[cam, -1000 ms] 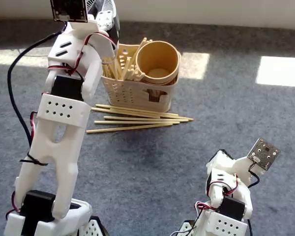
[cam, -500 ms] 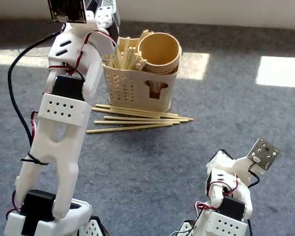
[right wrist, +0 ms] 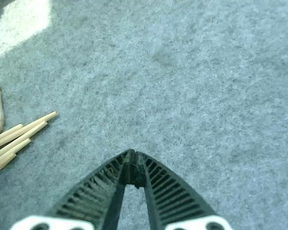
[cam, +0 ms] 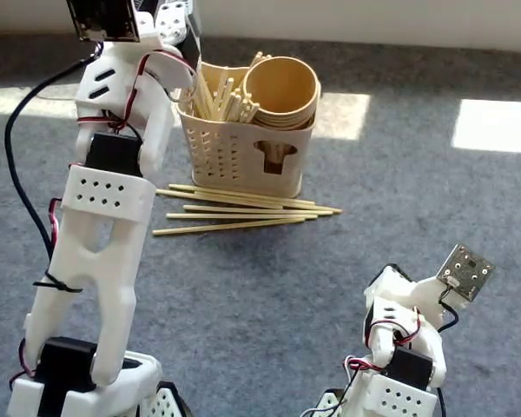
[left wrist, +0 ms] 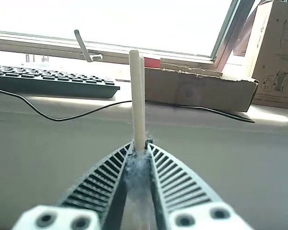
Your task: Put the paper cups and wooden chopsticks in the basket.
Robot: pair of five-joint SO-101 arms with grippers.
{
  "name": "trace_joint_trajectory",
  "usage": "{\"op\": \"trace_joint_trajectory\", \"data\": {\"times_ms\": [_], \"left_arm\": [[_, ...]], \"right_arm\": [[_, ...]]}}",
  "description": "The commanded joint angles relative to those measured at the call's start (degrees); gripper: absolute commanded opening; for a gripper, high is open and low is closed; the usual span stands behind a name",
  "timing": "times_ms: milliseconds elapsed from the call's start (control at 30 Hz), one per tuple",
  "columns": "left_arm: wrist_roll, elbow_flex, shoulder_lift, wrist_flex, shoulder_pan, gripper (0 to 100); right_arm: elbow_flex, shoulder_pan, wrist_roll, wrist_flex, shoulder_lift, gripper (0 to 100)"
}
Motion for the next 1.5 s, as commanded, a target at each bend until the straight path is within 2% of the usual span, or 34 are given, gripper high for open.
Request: {"op": "trace_joint_trajectory", "data": {"times_ms": [0,267,533,667,867,1267,1467], "left_arm": [[0.2,0.3,0.3,-3.1,-0.6,0],[0.2,-3.6,9.7,-2.8,-0.7,0],[0.3,-3.6,9.9,-2.0,-0.4,3],[0.3,-6.9,9.8,7.0,-0.5,11],[0.3,-17.3,9.8,23.2,-0.3,12],[0.5,-28.9,9.8,39.0,-0.2,11],[0.2,-42.2,9.7,54.3,4.6,11]], "right_arm": [[5.9,0.4,0.0,-1.9,-0.6,0.6],[5.9,0.5,0.0,-1.9,-0.6,0.6],[5.9,0.5,0.0,-1.9,-0.6,0.6],[5.9,0.5,0.0,-1.9,-0.6,0.6],[5.9,0.5,0.0,-1.9,-0.6,0.6],[5.9,0.5,0.0,-1.9,-0.6,0.6],[5.9,0.5,0.0,-1.9,-0.6,0.6]]}}
